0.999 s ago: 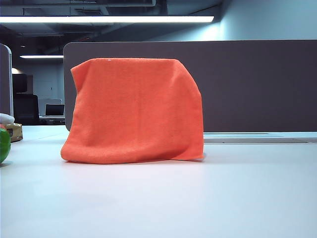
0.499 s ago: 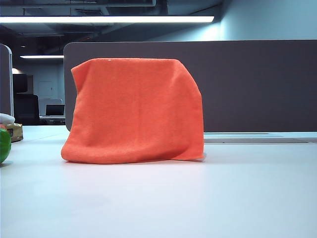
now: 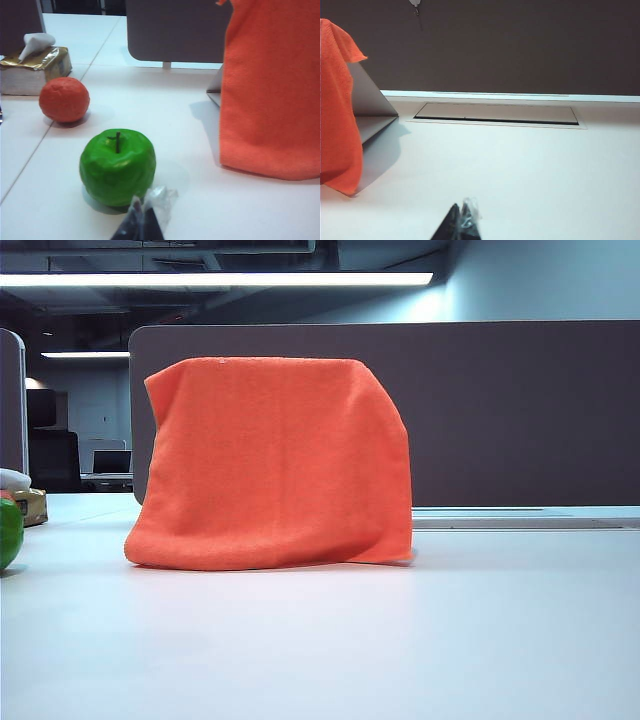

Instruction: Pick up the cloth from the table and use it to cover the mirror.

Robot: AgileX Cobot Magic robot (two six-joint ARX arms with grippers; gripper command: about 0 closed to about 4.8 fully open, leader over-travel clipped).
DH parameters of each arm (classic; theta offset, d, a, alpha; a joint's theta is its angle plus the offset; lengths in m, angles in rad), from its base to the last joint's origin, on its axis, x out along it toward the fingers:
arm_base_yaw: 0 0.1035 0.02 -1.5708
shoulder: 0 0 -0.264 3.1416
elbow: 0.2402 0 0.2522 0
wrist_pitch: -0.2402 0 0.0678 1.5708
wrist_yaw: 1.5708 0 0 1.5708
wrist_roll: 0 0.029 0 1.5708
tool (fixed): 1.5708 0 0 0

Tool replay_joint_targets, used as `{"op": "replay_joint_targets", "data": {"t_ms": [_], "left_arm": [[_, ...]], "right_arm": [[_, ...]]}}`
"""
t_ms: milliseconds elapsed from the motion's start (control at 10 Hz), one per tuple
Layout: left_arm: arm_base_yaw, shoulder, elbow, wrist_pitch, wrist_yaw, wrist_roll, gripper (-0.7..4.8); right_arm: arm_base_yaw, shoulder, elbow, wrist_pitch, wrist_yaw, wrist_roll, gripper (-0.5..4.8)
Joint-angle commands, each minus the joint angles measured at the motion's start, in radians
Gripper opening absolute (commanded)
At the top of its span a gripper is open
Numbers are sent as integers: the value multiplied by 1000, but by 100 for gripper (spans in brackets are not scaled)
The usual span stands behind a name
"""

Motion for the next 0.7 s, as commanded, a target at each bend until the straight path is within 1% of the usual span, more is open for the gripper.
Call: {"op": "replay_joint_targets", "data": {"t_ms": [100, 399, 499, 699], "left_arm": [[-80, 0, 3, 16, -85, 4, -6], [-80, 0, 3, 16, -86, 5, -6], [-80, 0, 3, 16, -85, 4, -6], [-80, 0, 3, 16, -85, 4, -6]], "right_arm": [[0, 0, 0, 10, -2, 4, -5], [0, 0, 0, 10, -2, 3, -5], [-1, 0, 0, 10, 47, -37, -5], [-1, 0, 0, 10, 47, -37, -5]]}}
